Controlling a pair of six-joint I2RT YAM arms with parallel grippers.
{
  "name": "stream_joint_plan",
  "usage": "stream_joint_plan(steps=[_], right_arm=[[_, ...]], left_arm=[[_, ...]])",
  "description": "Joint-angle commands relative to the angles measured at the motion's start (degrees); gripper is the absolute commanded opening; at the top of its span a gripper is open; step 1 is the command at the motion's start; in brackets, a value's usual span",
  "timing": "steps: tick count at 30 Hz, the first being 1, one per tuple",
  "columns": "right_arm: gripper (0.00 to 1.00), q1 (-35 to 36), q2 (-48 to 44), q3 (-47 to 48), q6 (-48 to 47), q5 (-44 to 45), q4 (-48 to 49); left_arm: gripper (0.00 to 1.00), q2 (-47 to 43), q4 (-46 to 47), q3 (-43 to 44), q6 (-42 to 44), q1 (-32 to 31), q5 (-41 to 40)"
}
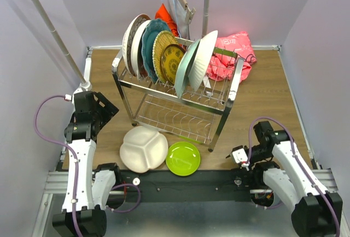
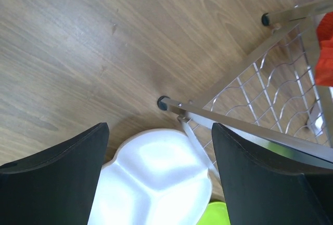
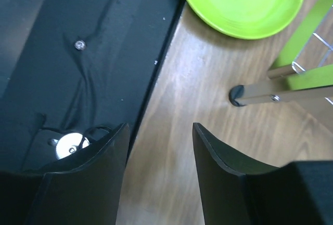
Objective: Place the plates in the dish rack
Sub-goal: Grab a plate with the right arm
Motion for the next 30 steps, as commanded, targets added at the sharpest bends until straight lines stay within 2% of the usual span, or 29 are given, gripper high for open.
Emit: stream_joint_plan(steps=[1,7,9,12,14,17,20,24,30], right_arm=[[0.62,0.7,4.5,-0.1,-23.3,-3.5,-3.0],[0.64,1.3,6.7,1.7,-20.9,-5.8,-0.9],[0.66,1.8,6.7,2.4,-19.4,-6.9,-0.5],[0.72,3.0,7.2,3.5,-20.2,-8.2,-1.7],[0.82,3.9,7.4,3.5,-21.1,-9.3,-3.1],[0.87,6.3,7.4,3.0,-19.8,-10.4,-2.2],[0.88,8.8,7.4,3.5,-13.3,-11.1,3.4],[0.88,11.7,8.1,5.3,1.0,-11.7,13.0],[0.88,14.4,9.7,7.5,6.6,-13.4,17.6]], left_arm=[[0.87,0.4,-2.3,-2.5,0.7,0.3,-1.3],[0.67,3.9,-1.6,-7.4,4.3,0.3,-1.5],[0.59,5.8,-0.2,-7.8,5.9,0.3,0.7],[0.53,8.1,0.7,-7.7,8.1,0.3,4.3],[0.53,8.9,1.0,-7.1,9.8,0.3,5.2],[0.53,11.1,0.8,-6.8,13.8,0.4,6.1],[0.50,13.4,1.1,-7.6,16.4,0.2,10.3],[0.49,14.7,0.5,-6.9,17.2,0.2,12.6],[0.49,16.8,1.6,-7.7,17.8,0.2,13.8]])
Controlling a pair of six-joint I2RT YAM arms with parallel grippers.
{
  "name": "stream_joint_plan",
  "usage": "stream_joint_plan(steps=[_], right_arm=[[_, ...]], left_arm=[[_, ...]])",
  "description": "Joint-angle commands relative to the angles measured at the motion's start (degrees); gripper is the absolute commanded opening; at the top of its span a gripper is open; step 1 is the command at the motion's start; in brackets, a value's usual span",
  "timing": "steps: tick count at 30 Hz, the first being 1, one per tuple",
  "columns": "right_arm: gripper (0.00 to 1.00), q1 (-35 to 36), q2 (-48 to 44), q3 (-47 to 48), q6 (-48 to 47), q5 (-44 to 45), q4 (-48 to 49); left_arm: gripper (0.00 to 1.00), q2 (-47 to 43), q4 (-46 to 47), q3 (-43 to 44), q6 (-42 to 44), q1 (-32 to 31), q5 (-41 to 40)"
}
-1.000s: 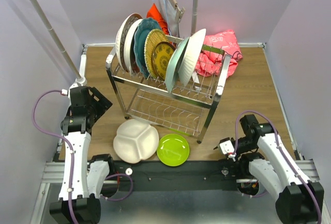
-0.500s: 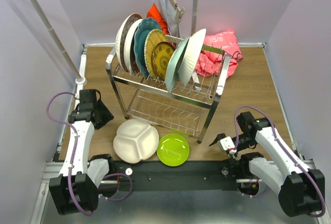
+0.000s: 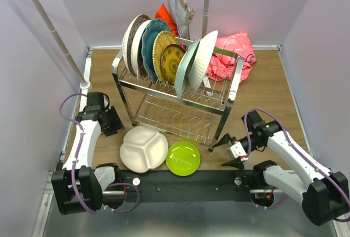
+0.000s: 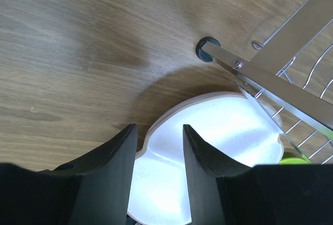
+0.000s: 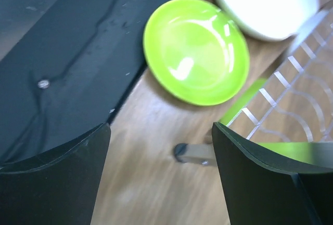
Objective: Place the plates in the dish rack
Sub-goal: Grab a plate with the right arm
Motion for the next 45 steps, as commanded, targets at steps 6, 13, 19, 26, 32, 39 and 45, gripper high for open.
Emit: stream_joint_plan(steps=[6,13,19,26,32,39,45], right_arm=[[0.87,7.0,-0.6,2.7,11.1,-3.3,9.6],[0.84,18.2,-5.7,-0.2,28.8,4.3,25.4],[0.79,23.0,-5.8,-1.1,35.0,10.2,29.7],[0.79,26.3,-7.9,-3.6,34.3,15.0,29.2],[0.80,35.3,-14.8,-4.6,41.8,21.5,33.6],[0.69,51.4,-5.6,-3.5,59.0,46.0,46.8],[0.73,64.6,6.2,4.1,68.0,58.2,50.5]], left_arm=[[0.49,2.4,0.5,0.2,1.9,-0.8,3.4],[0.50,-1.4,-2.8,3.6,-0.1,-1.0,-2.1],[0.54,-7.7,-4.2,8.2,-4.7,-1.0,-5.7],[0.57,-11.0,-5.5,12.0,-5.4,-1.0,-7.8],[0.57,-11.2,-5.3,13.7,-5.0,-1.0,-7.0],[0.57,-11.8,-5.5,15.4,-5.3,-1.0,-6.8],[0.58,-13.3,-6.6,16.7,-4.8,-0.9,-7.7]])
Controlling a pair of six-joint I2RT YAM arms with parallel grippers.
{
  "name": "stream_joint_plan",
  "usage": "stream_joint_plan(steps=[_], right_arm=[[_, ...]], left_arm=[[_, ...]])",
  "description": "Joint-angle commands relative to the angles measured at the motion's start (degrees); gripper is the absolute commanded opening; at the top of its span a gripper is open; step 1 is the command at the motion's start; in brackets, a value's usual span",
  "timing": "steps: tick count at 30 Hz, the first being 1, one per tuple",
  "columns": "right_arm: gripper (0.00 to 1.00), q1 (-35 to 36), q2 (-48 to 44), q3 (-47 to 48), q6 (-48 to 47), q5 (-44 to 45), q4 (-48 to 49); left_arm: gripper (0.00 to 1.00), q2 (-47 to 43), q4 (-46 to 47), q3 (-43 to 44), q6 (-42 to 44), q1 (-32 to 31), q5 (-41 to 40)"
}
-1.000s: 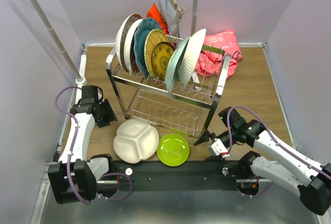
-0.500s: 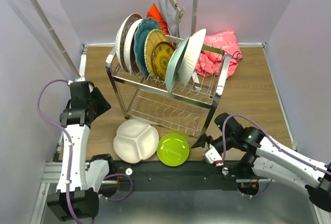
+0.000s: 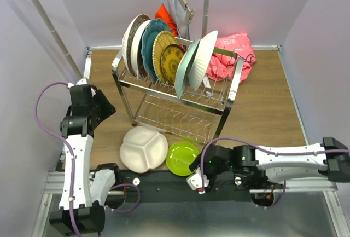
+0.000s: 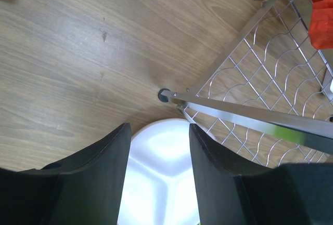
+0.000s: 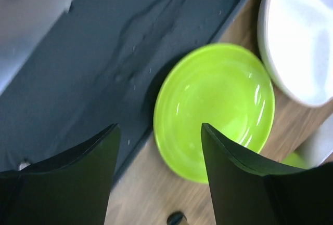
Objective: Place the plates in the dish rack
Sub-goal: Grab a plate with the right arm
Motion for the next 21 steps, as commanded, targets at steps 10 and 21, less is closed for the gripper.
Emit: stream_joint_plan(steps=[10,21], right_arm=[[0.68,9.0,12.0,5.7,10.4,18.6,6.5],[0.62,12.1,20.5,6.4,12.8,21.4,7.3]], left_arm=[[0.58,-2.8,-2.0,4.2,0.7,-0.1,-1.0],[0.59,-4.9,-1.7,5.8,0.6,-0.1,0.0]])
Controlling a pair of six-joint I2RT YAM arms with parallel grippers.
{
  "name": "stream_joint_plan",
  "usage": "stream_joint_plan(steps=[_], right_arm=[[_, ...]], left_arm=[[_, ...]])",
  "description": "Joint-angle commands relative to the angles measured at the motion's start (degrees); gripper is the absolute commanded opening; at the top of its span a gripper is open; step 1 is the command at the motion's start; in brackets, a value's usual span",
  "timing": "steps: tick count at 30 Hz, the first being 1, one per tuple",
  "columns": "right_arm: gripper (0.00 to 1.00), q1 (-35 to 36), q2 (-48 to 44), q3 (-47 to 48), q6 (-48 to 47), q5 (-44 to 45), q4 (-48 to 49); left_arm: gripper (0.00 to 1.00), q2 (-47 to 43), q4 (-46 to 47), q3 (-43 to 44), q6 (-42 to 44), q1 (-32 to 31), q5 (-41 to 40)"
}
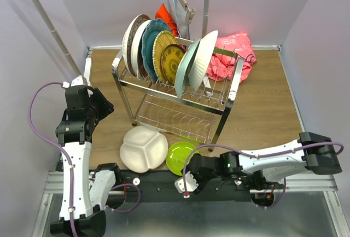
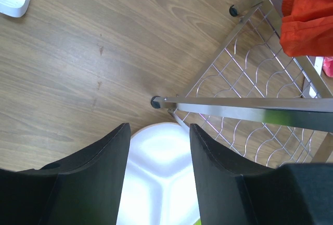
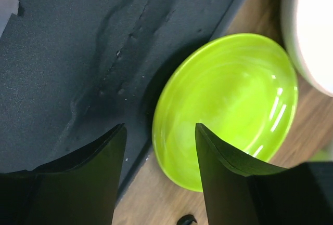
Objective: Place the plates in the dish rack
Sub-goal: Grab a plate with the right arm
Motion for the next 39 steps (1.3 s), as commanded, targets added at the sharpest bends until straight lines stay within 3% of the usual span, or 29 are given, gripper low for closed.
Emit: stream_joint_plan(steps=[1,10,14,20,31,39], right_arm=[[0.61,0.9,5.2,1.9,3.0,4.3,1.8],[0.45,1.0,11.4,3.2,6.6,9.8,4.4],[0.28,1.5,11.1,3.0,7.1,9.8,4.7],[0.12,1.9,10.1,5.7,8.6,9.5,2.9],[0.05,1.9,7.5,16.0,11.5,5.5,-8.2],[0.01,1.9,-3.2,20.4,9.2,3.1,-15.0]], left_arm=[[0.59,-1.5,-0.3,2.3,0.6,0.0,0.3],[0.58,-2.4,-0.7,4.4,1.5,-0.1,0.3],[0.59,-2.5,-1.0,5.0,1.7,-0.1,0.4],[0.58,-3.1,-1.5,5.7,1.6,-0.1,0.2],[0.58,-3.8,-1.7,7.2,0.1,-0.1,1.0],[0.58,-4.3,-1.7,8.1,-0.2,-0.1,0.8]])
